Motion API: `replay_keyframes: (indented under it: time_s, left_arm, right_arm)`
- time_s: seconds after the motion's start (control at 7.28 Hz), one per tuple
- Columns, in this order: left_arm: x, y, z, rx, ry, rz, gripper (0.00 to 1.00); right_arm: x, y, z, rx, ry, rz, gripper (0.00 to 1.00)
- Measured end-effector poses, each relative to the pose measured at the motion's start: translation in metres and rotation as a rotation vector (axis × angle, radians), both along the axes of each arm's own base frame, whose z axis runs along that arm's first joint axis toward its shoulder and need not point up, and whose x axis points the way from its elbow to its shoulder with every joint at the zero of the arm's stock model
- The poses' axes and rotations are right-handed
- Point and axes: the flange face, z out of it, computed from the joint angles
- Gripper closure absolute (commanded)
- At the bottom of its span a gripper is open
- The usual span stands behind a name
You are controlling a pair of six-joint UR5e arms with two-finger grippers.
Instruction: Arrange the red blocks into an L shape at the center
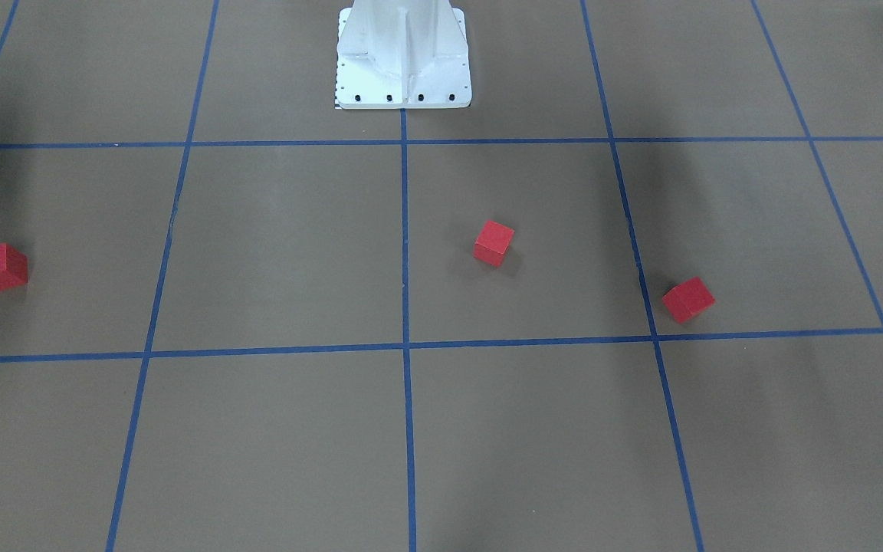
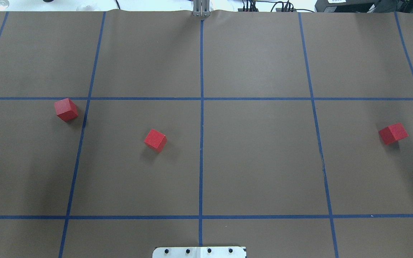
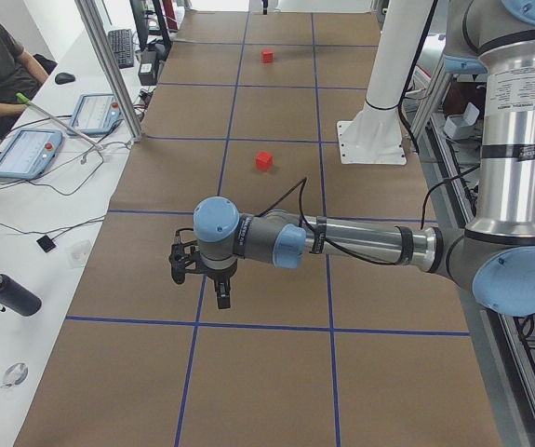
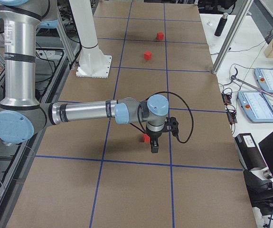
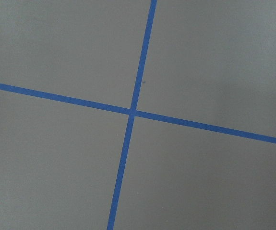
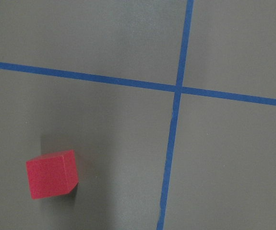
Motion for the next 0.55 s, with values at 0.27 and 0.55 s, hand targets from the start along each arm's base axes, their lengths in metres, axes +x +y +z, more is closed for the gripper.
replay_keyframes:
  time_s: [0.27,0.55]
  left_arm:
    - [0.002,0.005,-0.003,0.006,0.001,0.005,0.0]
    - [0.003,0.013,0.0,-0.001,0.005,0.007,0.0]
  right_arm:
    - [-0.002,0.001,-0.001,0.0,-0.028,-0.005,0.0]
    - [-0.003,0.003,0.0,-0.002,-0.043,-0.006,0.0]
